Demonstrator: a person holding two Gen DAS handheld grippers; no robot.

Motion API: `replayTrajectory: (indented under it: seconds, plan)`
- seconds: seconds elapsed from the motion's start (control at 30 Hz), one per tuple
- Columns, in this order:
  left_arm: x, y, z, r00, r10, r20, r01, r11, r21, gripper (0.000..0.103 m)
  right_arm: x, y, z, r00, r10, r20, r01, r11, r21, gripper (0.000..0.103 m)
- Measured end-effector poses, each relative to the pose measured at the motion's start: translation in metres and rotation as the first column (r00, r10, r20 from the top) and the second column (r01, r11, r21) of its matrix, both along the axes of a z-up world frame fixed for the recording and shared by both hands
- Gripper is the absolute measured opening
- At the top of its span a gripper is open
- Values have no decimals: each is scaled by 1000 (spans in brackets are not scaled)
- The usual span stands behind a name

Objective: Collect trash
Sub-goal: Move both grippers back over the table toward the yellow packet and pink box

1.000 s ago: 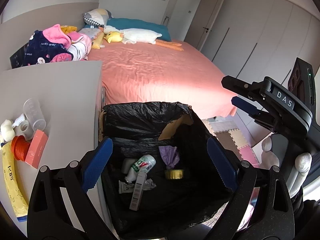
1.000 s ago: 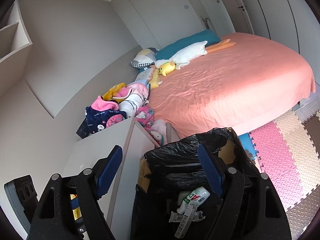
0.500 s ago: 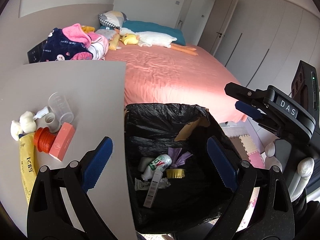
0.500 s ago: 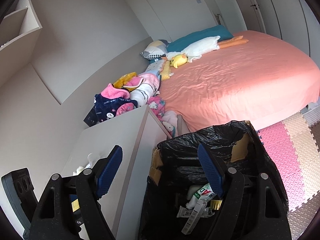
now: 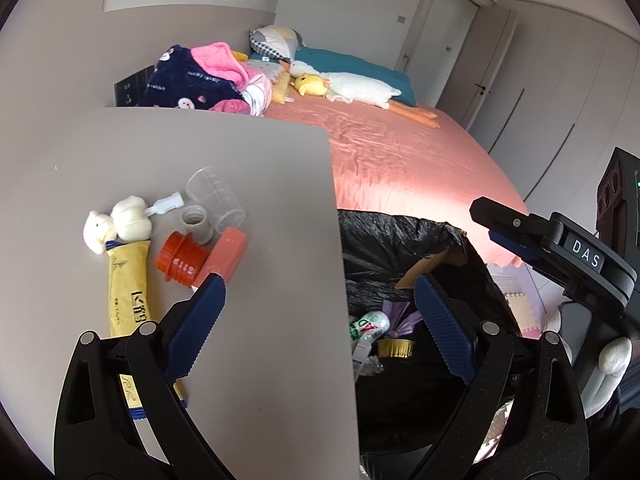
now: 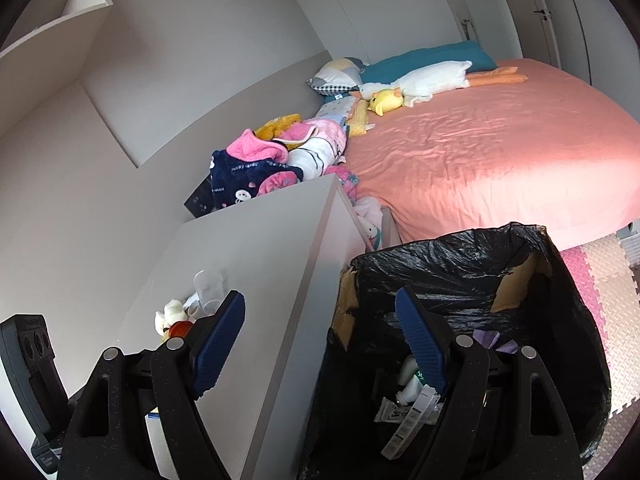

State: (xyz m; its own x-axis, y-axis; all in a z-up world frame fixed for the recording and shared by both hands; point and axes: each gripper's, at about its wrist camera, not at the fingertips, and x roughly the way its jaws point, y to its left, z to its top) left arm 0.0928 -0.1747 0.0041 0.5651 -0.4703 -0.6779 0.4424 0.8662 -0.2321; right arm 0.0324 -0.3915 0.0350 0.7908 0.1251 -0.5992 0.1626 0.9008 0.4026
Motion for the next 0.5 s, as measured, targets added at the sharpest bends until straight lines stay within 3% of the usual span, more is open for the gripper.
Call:
replayTrajectory:
  seconds: [0.3, 0.5]
  plan:
    - [6, 29, -6, 995, 94, 19, -95, 994, 51, 92, 14, 31, -7, 997, 67, -25, -68, 998, -20, 75]
    - [10, 49, -10, 987, 160, 30, -162, 984, 72, 90, 28, 53, -14, 991, 119, -57, -119, 993, -5, 54]
